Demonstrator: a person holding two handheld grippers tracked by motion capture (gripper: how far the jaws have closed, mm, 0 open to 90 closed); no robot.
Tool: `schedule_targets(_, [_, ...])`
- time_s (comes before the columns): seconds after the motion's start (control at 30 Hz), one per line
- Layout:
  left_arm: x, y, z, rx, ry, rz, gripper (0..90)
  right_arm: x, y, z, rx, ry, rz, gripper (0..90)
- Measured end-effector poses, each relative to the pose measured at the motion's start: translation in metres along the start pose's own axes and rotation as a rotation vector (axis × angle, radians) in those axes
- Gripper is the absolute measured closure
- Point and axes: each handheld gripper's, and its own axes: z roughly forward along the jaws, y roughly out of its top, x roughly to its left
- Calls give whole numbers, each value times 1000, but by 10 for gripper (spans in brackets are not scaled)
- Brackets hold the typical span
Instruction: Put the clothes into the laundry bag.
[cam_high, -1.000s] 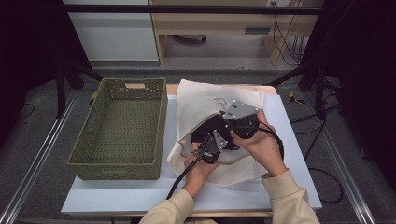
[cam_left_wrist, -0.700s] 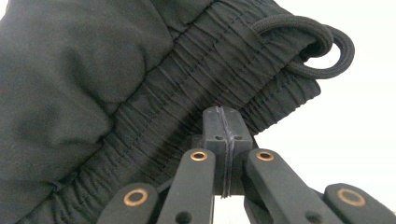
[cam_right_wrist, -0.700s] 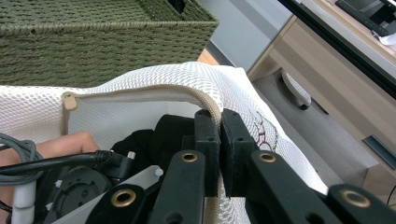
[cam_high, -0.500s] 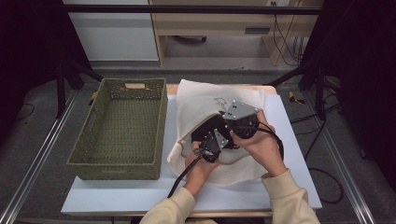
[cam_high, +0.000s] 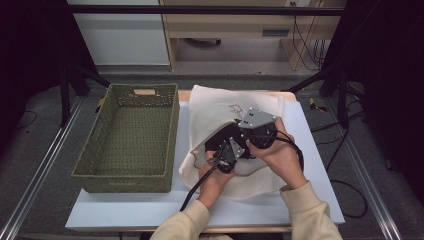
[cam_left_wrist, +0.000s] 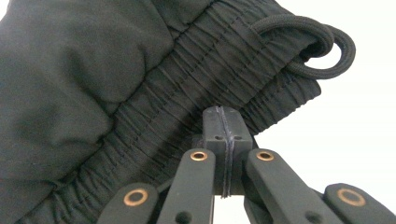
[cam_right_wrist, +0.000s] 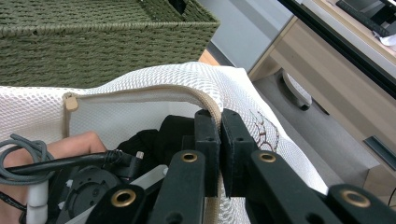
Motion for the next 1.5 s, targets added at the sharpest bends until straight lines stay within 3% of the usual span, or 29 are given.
schedule_targets(0.87, [3, 3, 5, 6, 14, -2, 900, 3, 1, 1, 4, 7, -6, 872])
schedule_targets(0.9, [2, 4, 8, -28, 25, -39, 900, 3, 1, 1, 4, 7, -6, 872])
schedule_targets(0.93, [3, 4, 8, -27, 26, -42, 900, 3, 1, 2, 2, 7, -7, 872])
schedule_targets(1.0, [4, 3, 4, -9, 20, -18, 900, 3, 1, 2, 3, 8, -6, 872])
schedule_targets(1.07, [4, 2, -1, -24, 20, -15, 900, 2, 0, 3, 2, 9, -3, 872])
schedule_targets(1.13, [3, -1, -8, -65, 19, -40, 900, 2, -1, 3, 4, 9, 0, 872])
schedule_targets(1.27, [0, -6, -27, -101, 8, -25, 900, 1, -3, 4, 11, 11, 1, 872])
schedule_targets(1.5, [1, -21, -64, -128, -41, -35, 900, 1, -7, 7, 19, 20, 7, 872])
